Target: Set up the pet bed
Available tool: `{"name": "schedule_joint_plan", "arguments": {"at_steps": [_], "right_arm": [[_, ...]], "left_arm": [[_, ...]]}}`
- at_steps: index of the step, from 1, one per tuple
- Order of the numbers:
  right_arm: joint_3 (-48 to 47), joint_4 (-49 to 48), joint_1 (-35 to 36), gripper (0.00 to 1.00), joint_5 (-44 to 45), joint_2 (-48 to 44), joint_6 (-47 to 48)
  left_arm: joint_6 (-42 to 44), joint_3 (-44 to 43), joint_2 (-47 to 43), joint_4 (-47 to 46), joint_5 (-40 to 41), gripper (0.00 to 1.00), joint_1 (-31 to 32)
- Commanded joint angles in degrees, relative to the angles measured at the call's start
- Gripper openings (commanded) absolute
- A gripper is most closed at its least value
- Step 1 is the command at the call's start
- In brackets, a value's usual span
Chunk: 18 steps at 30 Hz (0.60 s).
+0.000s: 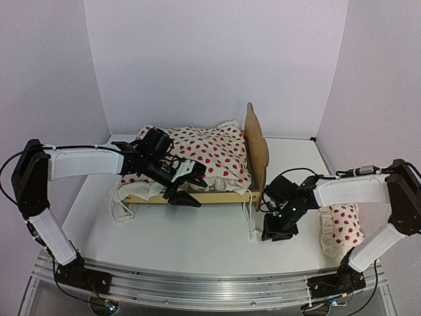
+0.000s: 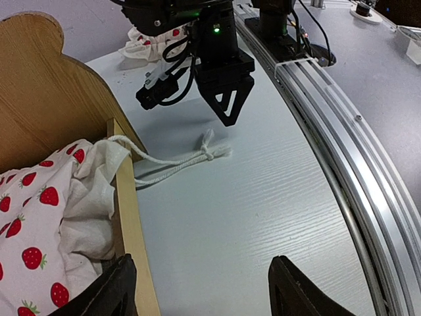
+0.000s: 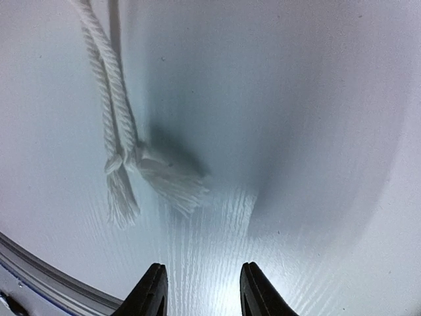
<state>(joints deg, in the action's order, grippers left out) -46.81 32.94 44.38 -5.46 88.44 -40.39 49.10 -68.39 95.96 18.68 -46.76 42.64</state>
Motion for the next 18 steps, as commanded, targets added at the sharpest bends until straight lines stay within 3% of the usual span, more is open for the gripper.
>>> {"name": "schedule_joint_plan", "arguments": {"at_steps": [1,8,18], "right_arm": [[-1.3,3.7,4.5,0.37,9.6,-6.4,2.6],[-0.1,-10.2,9.7,0.3,16.0,-6.5,4.5],[-4.5,-11.1,11.3,0.24,15.1,5.8,1.4]], "left_arm": [[-6.7,2.9,-1.0,-10.7,-1.7,0.69,0.8],[-12.6,5.5,-1.8,-16.3,0.2,0.68,1.6],[-17.2,8.6,-3.6,-20.9,3.2,0.68,1.7]]}}
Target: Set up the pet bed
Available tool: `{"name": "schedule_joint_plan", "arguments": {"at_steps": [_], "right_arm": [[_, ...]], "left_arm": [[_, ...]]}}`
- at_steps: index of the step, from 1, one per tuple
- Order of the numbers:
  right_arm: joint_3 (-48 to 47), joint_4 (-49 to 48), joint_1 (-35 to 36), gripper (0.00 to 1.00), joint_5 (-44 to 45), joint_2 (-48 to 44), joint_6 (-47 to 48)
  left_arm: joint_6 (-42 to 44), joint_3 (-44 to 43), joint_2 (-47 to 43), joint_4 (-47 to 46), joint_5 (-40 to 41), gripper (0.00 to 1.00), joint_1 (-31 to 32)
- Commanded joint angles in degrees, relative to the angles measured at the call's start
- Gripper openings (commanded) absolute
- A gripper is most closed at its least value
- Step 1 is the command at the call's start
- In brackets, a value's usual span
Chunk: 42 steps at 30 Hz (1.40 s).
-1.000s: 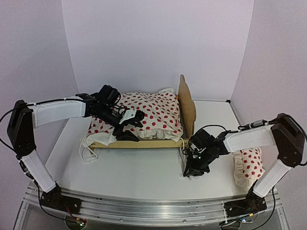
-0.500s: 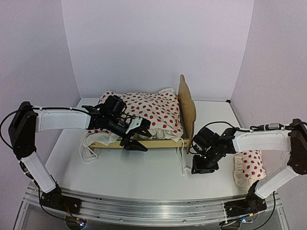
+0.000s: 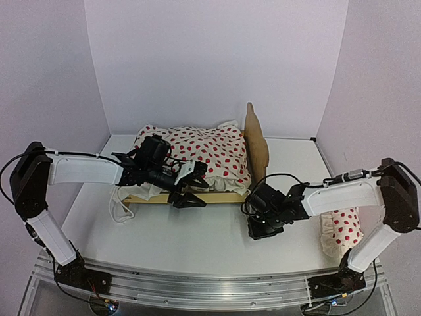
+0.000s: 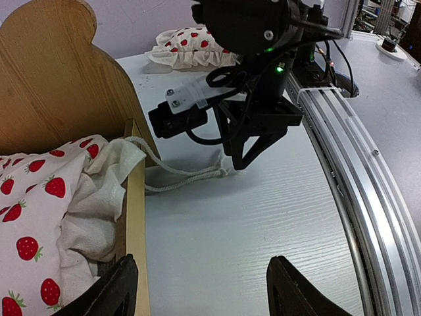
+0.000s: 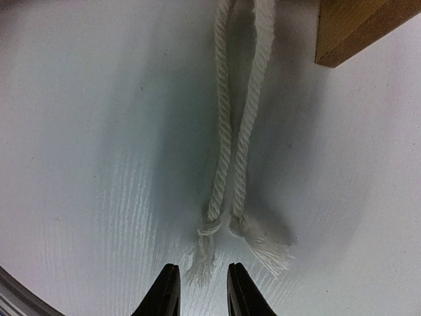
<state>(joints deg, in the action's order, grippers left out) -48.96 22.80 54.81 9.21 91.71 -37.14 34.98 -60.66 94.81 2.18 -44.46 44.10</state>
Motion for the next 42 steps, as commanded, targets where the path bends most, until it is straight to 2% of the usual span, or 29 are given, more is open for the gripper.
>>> {"name": "schedule_joint_plan", "arguments": {"at_steps": [1,9,13,17,20,24,28,32,35,42], "right_arm": [[-2.4,-1.0,0.9,0.23,0.3,3.2,-2.4],[-2.3,0.0,0.9,0.01,-1.3,6.4,-3.1],[-4.8,1.6,1.0,0.0,-5.8,2.4,3.1],[-6.9,6.8,0.0,0.0,-6.1,-3.1,6.0],[-5.0,7.4,-1.0,0.0,-5.6,-6.1,5.2],[-1.6,6.0,-1.3,0.0,-2.5,-9.1,3.9],[1.1,0.0,-2.2,0.0,-0.7,-10.9,5.1],[4.0,-6.4,-5.1,0.0,-3.2,-11.8,4.8],[7.8,-11.4,-7.4,0.0,-5.9,-13.3,4.1],[16.5,-25.4,-11.5,0.0,-14.0,-16.1,2.6]], "left_arm": [[-3.4,1.1,-2.5,-4.8,0.8,0.68,0.2],[-7.0,3.2,-2.0,-8.5,0.7,0.66,0.7],[-8.3,3.8,-1.1,-11.3,0.6,0.64,1.4],[-11.2,4.1,0.7,-16.0,1.5,0.61,2.2],[-17.4,3.7,2.7,-20.8,4.6,0.54,3.3],[-28.0,2.6,5.0,-25.7,12.7,0.44,6.6],[-39.6,4.0,6.8,-32.6,20.9,0.43,11.6],[-49.5,4.4,10.4,-39.6,25.7,0.43,15.8],[-52.1,3.0,13.9,-42.1,30.5,0.45,17.6],[-58.6,-0.8,21.7,-43.8,41.3,0.56,20.7]]}}
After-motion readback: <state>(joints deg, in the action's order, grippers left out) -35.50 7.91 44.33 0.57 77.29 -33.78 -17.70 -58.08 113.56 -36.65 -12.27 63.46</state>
